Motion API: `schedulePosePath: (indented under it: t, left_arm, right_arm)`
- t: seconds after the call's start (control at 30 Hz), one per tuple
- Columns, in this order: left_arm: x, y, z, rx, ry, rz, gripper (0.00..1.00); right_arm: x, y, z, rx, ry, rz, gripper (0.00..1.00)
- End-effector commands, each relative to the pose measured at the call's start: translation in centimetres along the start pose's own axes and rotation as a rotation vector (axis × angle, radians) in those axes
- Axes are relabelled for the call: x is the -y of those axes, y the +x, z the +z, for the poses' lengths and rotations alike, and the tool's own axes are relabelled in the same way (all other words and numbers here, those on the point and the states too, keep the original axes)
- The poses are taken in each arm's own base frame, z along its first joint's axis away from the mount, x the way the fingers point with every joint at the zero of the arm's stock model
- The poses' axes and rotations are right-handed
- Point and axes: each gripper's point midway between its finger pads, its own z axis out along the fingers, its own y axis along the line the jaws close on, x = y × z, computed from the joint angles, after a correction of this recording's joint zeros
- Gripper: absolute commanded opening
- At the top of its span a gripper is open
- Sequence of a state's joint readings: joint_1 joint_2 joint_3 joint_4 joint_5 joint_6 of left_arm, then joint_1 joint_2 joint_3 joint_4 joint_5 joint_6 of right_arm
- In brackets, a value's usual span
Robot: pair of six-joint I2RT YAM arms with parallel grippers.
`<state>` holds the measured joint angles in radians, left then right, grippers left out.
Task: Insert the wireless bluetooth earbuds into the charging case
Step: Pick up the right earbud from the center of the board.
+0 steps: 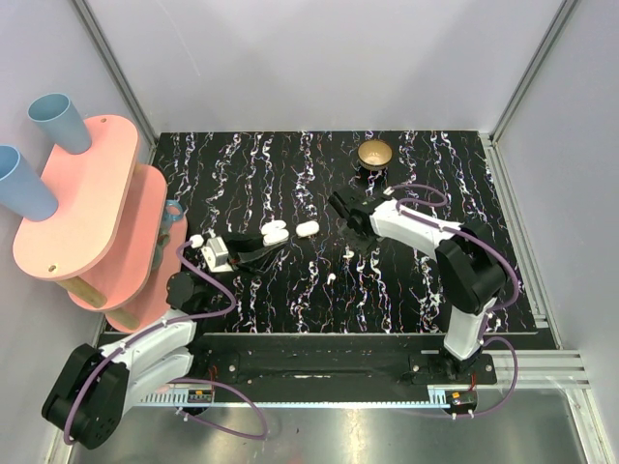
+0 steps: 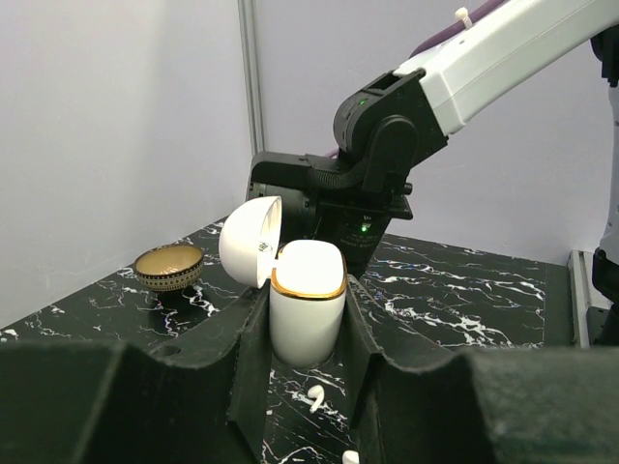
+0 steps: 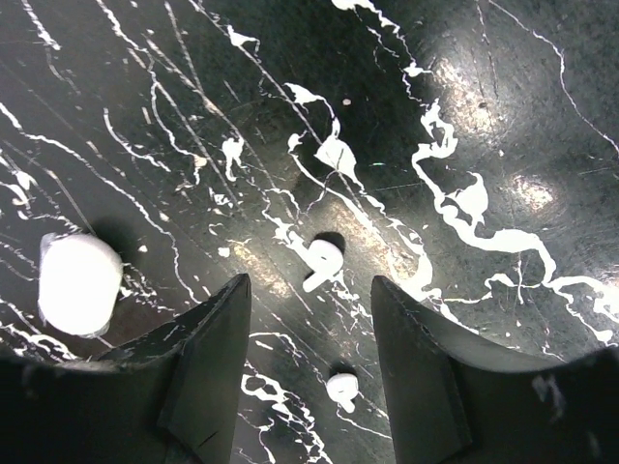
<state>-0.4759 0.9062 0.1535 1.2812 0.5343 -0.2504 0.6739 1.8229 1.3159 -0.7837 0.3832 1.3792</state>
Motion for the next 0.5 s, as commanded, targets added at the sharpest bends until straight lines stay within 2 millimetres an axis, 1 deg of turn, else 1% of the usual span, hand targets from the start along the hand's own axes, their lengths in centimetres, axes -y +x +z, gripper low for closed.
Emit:
schedulePosePath:
  t: [0.0,0.2,0.3,0.47]
  left_arm:
    - [1.9,-8.7,-0.4,0.337,0.059,0.221,0.00]
    - [1.8,-8.7,-0.5,0.337,0.054,0.222,0.00]
    - [1.7,-8.7,-0.5,0.335,0.054,0.221,0.00]
    - [1.7,-8.8,-0.4,0.336,0.056,0.224,0.00]
  right_arm:
    - [0.8,0.9,0.9,-0.005,0.047,0.035,0.59]
    - [0.8,1.3,1.6,-0.013,0.052,0.041,0.55]
    - [0.8,1.6,1.9,-0.023,0.054,0.042,0.50]
    - [0.6,2.0,2.2,-0.036,0.058,0.045,0.48]
